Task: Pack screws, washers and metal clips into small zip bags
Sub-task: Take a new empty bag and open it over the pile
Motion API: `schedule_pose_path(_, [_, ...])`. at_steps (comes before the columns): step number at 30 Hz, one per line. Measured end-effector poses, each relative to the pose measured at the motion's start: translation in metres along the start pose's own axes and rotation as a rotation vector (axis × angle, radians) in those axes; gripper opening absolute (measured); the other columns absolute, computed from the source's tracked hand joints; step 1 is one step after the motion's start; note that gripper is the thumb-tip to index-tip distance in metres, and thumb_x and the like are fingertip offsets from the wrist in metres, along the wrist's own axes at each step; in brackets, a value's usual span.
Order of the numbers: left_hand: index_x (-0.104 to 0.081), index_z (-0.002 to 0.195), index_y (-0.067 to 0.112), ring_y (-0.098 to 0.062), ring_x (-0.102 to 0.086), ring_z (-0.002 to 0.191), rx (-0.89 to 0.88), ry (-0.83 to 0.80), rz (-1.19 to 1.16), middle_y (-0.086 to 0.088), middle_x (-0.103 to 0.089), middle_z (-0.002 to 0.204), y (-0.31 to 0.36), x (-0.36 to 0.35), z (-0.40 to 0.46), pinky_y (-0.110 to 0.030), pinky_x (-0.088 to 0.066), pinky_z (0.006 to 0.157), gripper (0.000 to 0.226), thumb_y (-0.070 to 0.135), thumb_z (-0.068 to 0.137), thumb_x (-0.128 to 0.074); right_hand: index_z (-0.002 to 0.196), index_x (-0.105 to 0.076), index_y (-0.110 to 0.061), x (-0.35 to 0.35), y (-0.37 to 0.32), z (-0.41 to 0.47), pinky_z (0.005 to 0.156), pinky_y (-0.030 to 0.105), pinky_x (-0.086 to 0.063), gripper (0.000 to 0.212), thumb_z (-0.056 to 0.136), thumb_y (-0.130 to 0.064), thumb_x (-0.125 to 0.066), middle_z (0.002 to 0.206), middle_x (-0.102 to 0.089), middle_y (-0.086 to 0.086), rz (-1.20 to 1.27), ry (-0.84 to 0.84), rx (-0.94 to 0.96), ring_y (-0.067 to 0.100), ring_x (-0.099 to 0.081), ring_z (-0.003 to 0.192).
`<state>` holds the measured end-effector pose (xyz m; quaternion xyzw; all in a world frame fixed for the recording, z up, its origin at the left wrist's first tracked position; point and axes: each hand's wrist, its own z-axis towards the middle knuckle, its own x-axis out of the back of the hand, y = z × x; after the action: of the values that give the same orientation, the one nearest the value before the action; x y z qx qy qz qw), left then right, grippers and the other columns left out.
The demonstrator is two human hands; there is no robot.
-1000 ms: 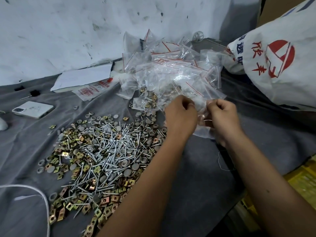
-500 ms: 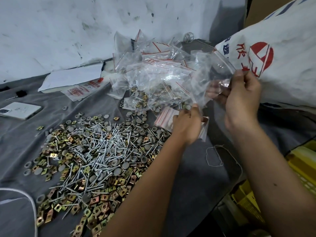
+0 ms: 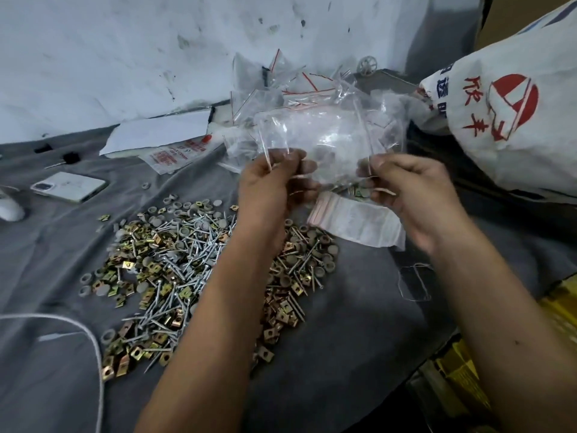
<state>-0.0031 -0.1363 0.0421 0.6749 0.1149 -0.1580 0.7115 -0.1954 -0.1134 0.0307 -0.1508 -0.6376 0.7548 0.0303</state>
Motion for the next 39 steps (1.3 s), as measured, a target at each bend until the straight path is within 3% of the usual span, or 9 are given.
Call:
schedule_pose_path(10, [-0.069, 0.091, 0.012, -0.005, -0.059, 0.048, -0.211, 0.485, 0.593, 0.003, -0.070, 0.064, 0.026, 0.156, -0.027, -0.025, -0.046, 0.043, 0.012, 0.014, 0.102, -0.064, 0.075, -0.079, -0.027, -0.138, 0.039, -0.012, 0.059, 0.014, -0.050, 0.011, 0.086, -0.026, -0.081, 0.069, -0.075, -0.011, -0.307, -0.322, 0.220, -0.002, -0.067, 0.062])
schedule_pose_path(13, [-0.063, 0.106, 0.010, 0.002, -0.063, 0.074, -0.307, 0.710, 0.870, 0.004, -0.069, 0.085, 0.023, 0.181, -0.039, -0.034, -0.051, 0.069, 0.016, 0.022, 0.098, -0.070, 0.081, -0.078, -0.021, -0.173, 0.051, -0.014, 0.060, 0.024, -0.056, 0.014, 0.086, -0.033, -0.081, 0.073, -0.075, -0.006, -0.492, -0.359, 0.260, 0.008, -0.070, 0.067])
schedule_pose_path(15, [-0.055, 0.120, 0.008, -0.017, -0.054, 0.105, -0.417, 0.845, 1.148, -0.006, -0.061, 0.113, 0.017, 0.185, -0.045, -0.037, -0.043, 0.091, 0.041, 0.036, 0.095, -0.071, 0.081, -0.074, -0.015, -0.187, 0.059, -0.017, 0.062, 0.029, -0.055, 0.016, 0.087, -0.029, -0.080, 0.074, -0.072, -0.003, -0.577, -0.408, 0.315, 0.013, -0.068, 0.069])
schedule_pose_path(16, [-0.054, 0.120, 0.006, -0.022, -0.047, 0.106, -0.494, 0.862, 1.182, -0.006, -0.055, 0.114, 0.015, 0.179, -0.045, -0.036, -0.038, 0.092, 0.045, 0.039, 0.095, -0.070, 0.080, -0.071, -0.014, -0.188, 0.061, -0.018, 0.062, 0.028, -0.055, 0.015, 0.088, -0.025, -0.080, 0.074, -0.070, -0.003, -0.587, -0.423, 0.337, 0.013, -0.067, 0.068])
schedule_pose_path(20, [-0.060, 0.098, 0.012, -0.019, -0.057, 0.087, -0.563, 0.598, 0.999, -0.002, -0.062, 0.097, 0.008, 0.168, -0.039, -0.035, -0.046, 0.077, 0.012, 0.024, 0.101, -0.064, 0.095, -0.063, -0.019, -0.190, 0.070, -0.023, 0.071, 0.019, -0.059, 0.025, 0.082, -0.013, -0.084, 0.083, -0.076, -0.003, -0.461, -0.478, 0.264, 0.004, -0.073, 0.078])
schedule_pose_path(25, [-0.069, 0.094, 0.013, -0.012, -0.062, 0.078, -0.495, 0.317, 1.071, 0.002, -0.068, 0.086, 0.001, 0.164, -0.040, -0.026, -0.048, 0.069, 0.014, 0.024, 0.101, -0.065, 0.097, -0.071, -0.035, -0.188, 0.069, -0.020, 0.070, 0.011, -0.055, 0.029, 0.088, -0.008, -0.076, 0.086, -0.077, -0.017, -0.424, -0.574, 0.308, -0.002, -0.073, 0.079])
schedule_pose_path(28, [-0.071, 0.092, 0.007, -0.022, -0.065, 0.078, -0.521, 0.253, 1.037, -0.003, -0.070, 0.084, 0.000, 0.167, -0.040, -0.042, -0.053, 0.073, 0.004, 0.008, 0.094, -0.067, 0.088, -0.077, -0.034, -0.188, 0.072, -0.017, 0.075, 0.028, -0.061, 0.020, 0.096, -0.017, -0.070, 0.084, -0.078, -0.008, -0.401, -0.503, 0.293, 0.010, -0.075, 0.079])
schedule_pose_path(35, [-0.068, 0.091, 0.008, -0.020, -0.058, 0.074, -0.638, 0.180, 1.225, -0.002, -0.064, 0.085, -0.001, 0.166, -0.042, -0.039, -0.051, 0.066, 0.009, 0.002, 0.084, -0.070, 0.091, -0.080, -0.029, -0.185, 0.073, -0.016, 0.067, 0.043, -0.063, 0.012, 0.093, -0.037, -0.072, 0.078, -0.077, -0.002, -0.431, -0.497, 0.295, 0.018, -0.074, 0.070])
schedule_pose_path(39, [-0.068, 0.089, 0.006, -0.023, -0.054, 0.076, -0.648, 0.183, 1.301, -0.003, -0.060, 0.084, -0.001, 0.168, -0.042, -0.041, -0.049, 0.065, 0.006, 0.003, 0.085, -0.069, 0.095, -0.082, -0.026, -0.185, 0.073, -0.015, 0.066, 0.029, -0.060, 0.007, 0.092, -0.027, -0.075, 0.078, -0.076, -0.011, -0.547, -0.498, 0.379, 0.004, -0.072, 0.071])
